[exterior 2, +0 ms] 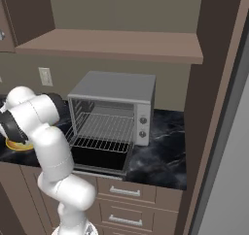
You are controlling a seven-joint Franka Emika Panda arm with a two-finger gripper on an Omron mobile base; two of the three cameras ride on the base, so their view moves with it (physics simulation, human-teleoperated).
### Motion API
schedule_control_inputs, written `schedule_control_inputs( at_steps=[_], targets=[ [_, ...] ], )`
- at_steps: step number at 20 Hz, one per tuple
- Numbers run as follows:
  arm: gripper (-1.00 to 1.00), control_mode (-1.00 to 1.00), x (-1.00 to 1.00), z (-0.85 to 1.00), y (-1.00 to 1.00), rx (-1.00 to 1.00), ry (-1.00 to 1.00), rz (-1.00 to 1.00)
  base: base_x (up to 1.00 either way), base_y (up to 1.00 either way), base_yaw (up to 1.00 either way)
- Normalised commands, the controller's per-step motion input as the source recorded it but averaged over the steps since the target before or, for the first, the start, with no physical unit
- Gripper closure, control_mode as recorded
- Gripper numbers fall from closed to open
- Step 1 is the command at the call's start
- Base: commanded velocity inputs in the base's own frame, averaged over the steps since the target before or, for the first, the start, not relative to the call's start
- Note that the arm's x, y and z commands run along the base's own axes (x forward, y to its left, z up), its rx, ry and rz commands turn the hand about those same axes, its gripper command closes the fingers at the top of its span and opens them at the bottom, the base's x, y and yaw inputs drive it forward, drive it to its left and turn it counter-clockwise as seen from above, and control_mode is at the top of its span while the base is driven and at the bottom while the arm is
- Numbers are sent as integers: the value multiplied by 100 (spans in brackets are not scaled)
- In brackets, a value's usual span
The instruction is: Pick up the bagel from the plate, place it on the toaster oven rack, close the door, and set the timer.
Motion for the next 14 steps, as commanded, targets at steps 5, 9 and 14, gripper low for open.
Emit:
schedule_control_inputs(
  at_steps=[5, 9, 14],
  targets=[
    [100, -100, 0, -35, 0, 0, 0, 0, 0, 0, 0],
    [100, -100, 0, -40, 0, 0, 0, 0, 0, 0, 0],
    [100, -100, 0, -44, -14, 0, -3, -1, 0, 0, 0]
  ],
)
